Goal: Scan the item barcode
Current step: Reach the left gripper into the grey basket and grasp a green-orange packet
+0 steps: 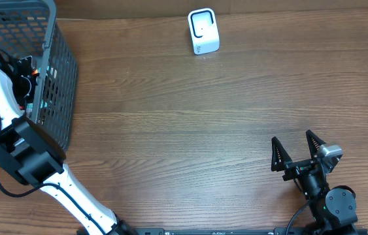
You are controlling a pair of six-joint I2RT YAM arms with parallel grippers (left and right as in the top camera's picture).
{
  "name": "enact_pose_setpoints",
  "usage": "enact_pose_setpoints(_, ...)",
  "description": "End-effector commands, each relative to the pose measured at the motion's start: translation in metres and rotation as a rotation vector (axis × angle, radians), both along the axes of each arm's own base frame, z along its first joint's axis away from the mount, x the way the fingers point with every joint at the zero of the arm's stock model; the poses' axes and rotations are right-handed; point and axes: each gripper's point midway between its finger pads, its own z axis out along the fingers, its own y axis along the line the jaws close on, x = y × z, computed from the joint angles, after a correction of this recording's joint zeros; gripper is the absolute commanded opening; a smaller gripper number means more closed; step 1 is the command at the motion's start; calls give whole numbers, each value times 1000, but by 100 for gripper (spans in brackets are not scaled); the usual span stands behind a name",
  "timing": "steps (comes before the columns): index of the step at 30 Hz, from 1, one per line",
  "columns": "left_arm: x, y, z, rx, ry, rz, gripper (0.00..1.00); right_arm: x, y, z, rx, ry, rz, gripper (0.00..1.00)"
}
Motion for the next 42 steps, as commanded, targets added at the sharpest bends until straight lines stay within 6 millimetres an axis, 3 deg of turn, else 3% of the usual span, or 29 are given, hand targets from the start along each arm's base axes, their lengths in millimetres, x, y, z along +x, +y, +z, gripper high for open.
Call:
enact_pose_setpoints(1, 1, -2, -4, -3, 11, -9, 45, 0, 0, -3, -4, 0, 0, 100)
enact_pose_setpoints(7, 1, -2, 9, 10, -9, -2, 38, 0, 0, -3, -5, -1, 0, 100)
enact_pose_setpoints(13, 6, 2, 63, 75, -119, 39, 37, 0, 0, -3, -5, -1, 0, 100)
enact_pose_setpoints(18, 4, 1, 127, 142, -247, 85, 37, 0, 0, -3, -5, -1, 0, 100)
enact_pose_setpoints(20, -1, -3, 170, 174, -333, 126, 38, 0, 0, -3, -5, -1, 0, 100)
enact_pose_setpoints(25, -17, -15, 244, 233, -491, 183, 38, 0, 0, -3, -5, -1, -1, 100)
enact_pose_setpoints(28, -34, -27, 287, 265, -581, 207, 37, 0, 0, -3, -5, -1, 0, 100)
enact_pose_setpoints(33, -62, -53, 341, 247, -712, 273, 34, 0, 0, -3, -5, -1, 0, 100)
enact_pose_setpoints(37, -77, -88, 364, 184, -770, 243, 32, 0, 0, -3, -5, -1, 0, 100)
enact_pose_setpoints(42, -88, -133, 374, 125, -779, 195, 28, 0, 0, -3, -5, -1, 0, 100)
